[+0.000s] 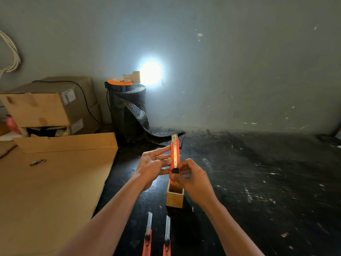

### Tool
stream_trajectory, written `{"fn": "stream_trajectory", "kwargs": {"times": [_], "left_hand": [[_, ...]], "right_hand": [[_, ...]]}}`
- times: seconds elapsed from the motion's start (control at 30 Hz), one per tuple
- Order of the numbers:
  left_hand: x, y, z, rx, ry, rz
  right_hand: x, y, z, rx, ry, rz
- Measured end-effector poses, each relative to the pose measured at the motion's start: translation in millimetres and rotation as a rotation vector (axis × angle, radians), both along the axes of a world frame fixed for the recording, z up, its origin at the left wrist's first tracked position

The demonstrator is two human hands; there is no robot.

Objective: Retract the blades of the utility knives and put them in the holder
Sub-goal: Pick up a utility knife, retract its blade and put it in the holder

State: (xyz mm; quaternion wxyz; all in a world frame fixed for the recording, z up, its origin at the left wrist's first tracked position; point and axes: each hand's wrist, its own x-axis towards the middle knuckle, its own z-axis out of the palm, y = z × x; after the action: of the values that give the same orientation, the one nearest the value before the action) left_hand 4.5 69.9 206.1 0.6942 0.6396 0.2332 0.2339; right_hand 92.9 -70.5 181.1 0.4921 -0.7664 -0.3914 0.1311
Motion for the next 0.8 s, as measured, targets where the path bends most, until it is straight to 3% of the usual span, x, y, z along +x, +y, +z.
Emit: {"fn": "stream_trajectory", "kwargs": {"times": [0.8], "left_hand": [[10.5,-3.9,7.2,0.078,-0.001,0.03]], "right_hand": [[8.6,-2.3,0.1,0.016,-0.029,0.032]]}}
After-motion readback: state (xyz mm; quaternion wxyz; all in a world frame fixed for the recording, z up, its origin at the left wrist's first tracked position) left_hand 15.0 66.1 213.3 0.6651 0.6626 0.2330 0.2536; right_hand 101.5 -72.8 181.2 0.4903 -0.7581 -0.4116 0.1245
